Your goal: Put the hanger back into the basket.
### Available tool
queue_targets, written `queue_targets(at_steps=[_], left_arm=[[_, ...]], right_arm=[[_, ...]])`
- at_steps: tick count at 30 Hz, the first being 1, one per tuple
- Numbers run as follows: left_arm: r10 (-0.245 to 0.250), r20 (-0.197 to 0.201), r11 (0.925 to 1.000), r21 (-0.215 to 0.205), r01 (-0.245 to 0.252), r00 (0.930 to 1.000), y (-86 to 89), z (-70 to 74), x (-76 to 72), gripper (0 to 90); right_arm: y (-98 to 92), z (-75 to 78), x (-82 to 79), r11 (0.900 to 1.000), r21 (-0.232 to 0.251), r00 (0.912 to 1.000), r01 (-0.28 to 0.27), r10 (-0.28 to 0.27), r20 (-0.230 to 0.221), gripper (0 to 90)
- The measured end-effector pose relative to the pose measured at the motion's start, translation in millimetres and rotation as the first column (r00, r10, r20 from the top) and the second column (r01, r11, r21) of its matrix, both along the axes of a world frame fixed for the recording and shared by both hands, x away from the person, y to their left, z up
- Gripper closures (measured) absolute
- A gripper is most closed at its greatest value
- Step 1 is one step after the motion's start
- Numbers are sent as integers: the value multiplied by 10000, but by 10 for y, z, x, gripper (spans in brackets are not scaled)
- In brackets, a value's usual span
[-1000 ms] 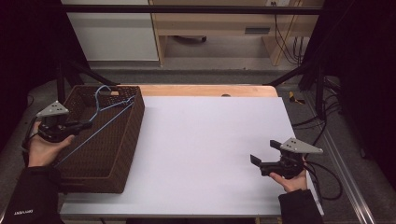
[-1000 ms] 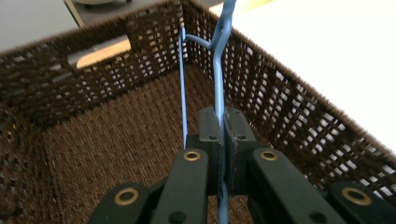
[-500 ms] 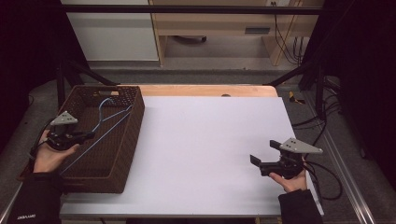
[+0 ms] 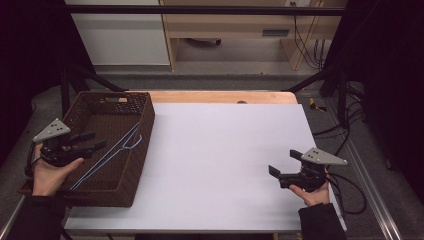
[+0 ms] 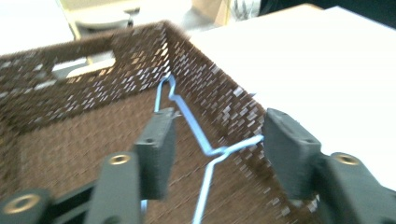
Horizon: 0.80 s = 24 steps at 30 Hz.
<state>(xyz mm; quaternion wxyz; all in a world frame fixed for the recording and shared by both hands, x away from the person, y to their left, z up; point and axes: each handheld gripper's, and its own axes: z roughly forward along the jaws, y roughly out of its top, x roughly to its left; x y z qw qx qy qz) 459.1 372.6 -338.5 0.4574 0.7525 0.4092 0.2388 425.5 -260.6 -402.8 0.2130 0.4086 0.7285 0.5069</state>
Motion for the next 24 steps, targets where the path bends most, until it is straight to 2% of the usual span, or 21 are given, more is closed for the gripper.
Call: queue_targets(at_steps=[1,2,5,6,7,8,9,10,15,16,18,24], left_arm=[[0,0,10000,0,0,10000,0,0,0,402],[-19,326,9999,-165,24,9995,-83,35,-64,364],[-97,526,9996,-278,112,9986,-181,57,-125,270],[-262,728,9994,-226,279,9970,-294,63,-199,226],[-262,728,9994,-226,279,9970,-294,63,-199,194],[-451,798,9984,-318,478,9958,-391,52,-263,167],[-451,798,9984,-318,478,9958,-391,52,-263,148],[-574,866,9975,-352,606,9946,-467,33,-315,130],[-820,874,9953,-434,861,9928,-609,-37,-401,74],[-1057,857,9925,-525,1104,9907,-669,-82,-429,66],[-1150,793,9912,-560,1196,9902,-725,-137,-449,53],[-1101,821,9925,-445,1141,9905,-776,-235,-468,44]], right_arm=[[0,0,0,10000,0,10000,0,0,0,24],[0,5,-3,10000,13,10000,9,-9,24,23],[-1,10,-7,10000,61,10000,-2,2,31,23],[-11,14,-10,10000,-15,10000,-20,20,64,22],[-13,17,-12,10000,-11,10000,-19,19,78,22],[-13,20,-14,10000,23,10000,2,-2,96,22],[-13,23,-15,10000,65,9999,17,-18,116,22],[-17,26,-17,10000,62,9999,13,-14,133,22],[-22,32,-21,10000,90,9999,19,-20,153,21],[-22,33,-23,10000,93,9999,19,-21,171,20],[-26,37,-26,10000,84,9998,12,-14,203,19],[-53,59,-45,9998,204,9996,80,-85,269,19]])
